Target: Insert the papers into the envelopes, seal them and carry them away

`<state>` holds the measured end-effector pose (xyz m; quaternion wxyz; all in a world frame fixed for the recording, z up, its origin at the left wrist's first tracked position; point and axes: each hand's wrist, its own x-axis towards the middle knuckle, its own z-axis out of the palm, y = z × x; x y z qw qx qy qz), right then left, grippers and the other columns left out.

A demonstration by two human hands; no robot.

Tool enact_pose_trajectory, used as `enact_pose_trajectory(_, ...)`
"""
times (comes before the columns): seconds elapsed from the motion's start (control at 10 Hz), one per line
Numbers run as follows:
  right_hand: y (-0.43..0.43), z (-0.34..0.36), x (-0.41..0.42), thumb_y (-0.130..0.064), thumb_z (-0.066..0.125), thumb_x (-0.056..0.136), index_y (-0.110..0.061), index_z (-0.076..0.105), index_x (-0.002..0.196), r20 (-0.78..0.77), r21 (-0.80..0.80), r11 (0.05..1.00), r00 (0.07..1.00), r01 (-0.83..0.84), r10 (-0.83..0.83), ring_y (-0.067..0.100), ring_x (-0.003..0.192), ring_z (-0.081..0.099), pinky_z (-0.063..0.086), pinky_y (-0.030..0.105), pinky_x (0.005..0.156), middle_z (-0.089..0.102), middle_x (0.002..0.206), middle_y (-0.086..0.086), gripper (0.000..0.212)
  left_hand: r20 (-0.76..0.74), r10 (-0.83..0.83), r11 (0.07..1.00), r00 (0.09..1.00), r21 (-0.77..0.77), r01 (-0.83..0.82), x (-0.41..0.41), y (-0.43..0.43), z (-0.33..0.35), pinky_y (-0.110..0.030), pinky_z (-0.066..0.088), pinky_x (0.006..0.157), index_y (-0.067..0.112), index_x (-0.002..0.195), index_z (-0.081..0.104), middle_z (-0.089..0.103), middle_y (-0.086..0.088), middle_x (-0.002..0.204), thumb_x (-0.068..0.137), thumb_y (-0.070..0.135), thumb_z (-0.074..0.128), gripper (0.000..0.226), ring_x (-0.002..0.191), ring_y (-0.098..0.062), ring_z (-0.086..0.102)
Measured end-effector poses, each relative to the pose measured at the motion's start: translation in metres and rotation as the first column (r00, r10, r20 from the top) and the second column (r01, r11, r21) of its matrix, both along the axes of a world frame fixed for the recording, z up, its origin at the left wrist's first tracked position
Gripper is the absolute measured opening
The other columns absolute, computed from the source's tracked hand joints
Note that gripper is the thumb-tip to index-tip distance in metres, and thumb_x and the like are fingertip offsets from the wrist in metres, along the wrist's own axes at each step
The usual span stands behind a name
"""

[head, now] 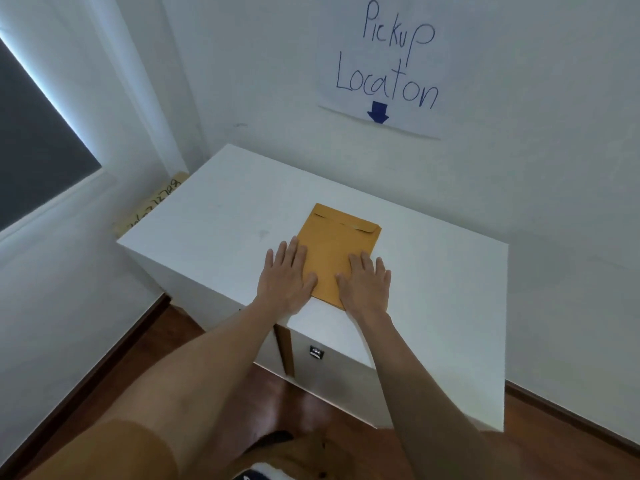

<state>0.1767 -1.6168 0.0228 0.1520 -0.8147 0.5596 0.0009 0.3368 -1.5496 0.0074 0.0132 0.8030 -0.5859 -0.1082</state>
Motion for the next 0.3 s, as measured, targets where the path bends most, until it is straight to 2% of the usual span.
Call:
enact_pose_trajectory(0.1, -0.003, 0.006, 0.000, -0.050, 0.034, 0.100, -0.023, 0.023, 0.154, 0.001, 0.036, 0.999, 1.000, -0.006, 0.006, 0.034, 0.150, 0.007, 0.008, 0.052, 0.121, 0.013, 0.164, 0.002, 0.061, 0.004, -0.001, 1.000, 1.000, 0.028, 0.001, 0.001, -0.002, 0.002, -0.048, -0.003, 0.123, 0.015, 0.157, -0.006, -0.015, -0.006, 0.165, 0.100, 0.056, 0.011, 0.073, 0.152, -0.026, -0.011)
enact_pose_trajectory(0.2, -0.004, 0.017, -0.001, -0.049, 0.042, 0.099, -0.023, 0.023, 0.154, 0.119, 0.024, 1.000, 0.993, 0.014, -0.016, 0.032, 0.150, 0.011, 0.011, 0.051, 0.121, 0.015, 0.164, 0.003, 0.064, 0.008, -0.002, 0.999, 1.000, 0.039, 0.001, 0.001, -0.005, 0.003, -0.048, -0.004, 0.123, 0.015, 0.157, -0.009, -0.018, -0.006, 0.164, 0.099, 0.058, 0.009, 0.075, 0.152, -0.027, -0.013)
enact_pose_trajectory(0.3, -0.005, 0.042, 0.000, -0.043, 0.048, 0.098, -0.019, 0.032, 0.151, 0.398, -0.042, 0.995, 0.915, 0.085, -0.062, 0.027, 0.148, 0.020, 0.016, 0.045, 0.121, 0.027, 0.160, 0.004, 0.060, 0.004, 0.002, 0.999, 1.000, 0.042, -0.003, 0.001, -0.004, 0.001, -0.047, -0.005, 0.123, 0.015, 0.157, -0.010, -0.019, -0.005, 0.164, 0.099, 0.058, 0.009, 0.075, 0.152, -0.026, -0.013)
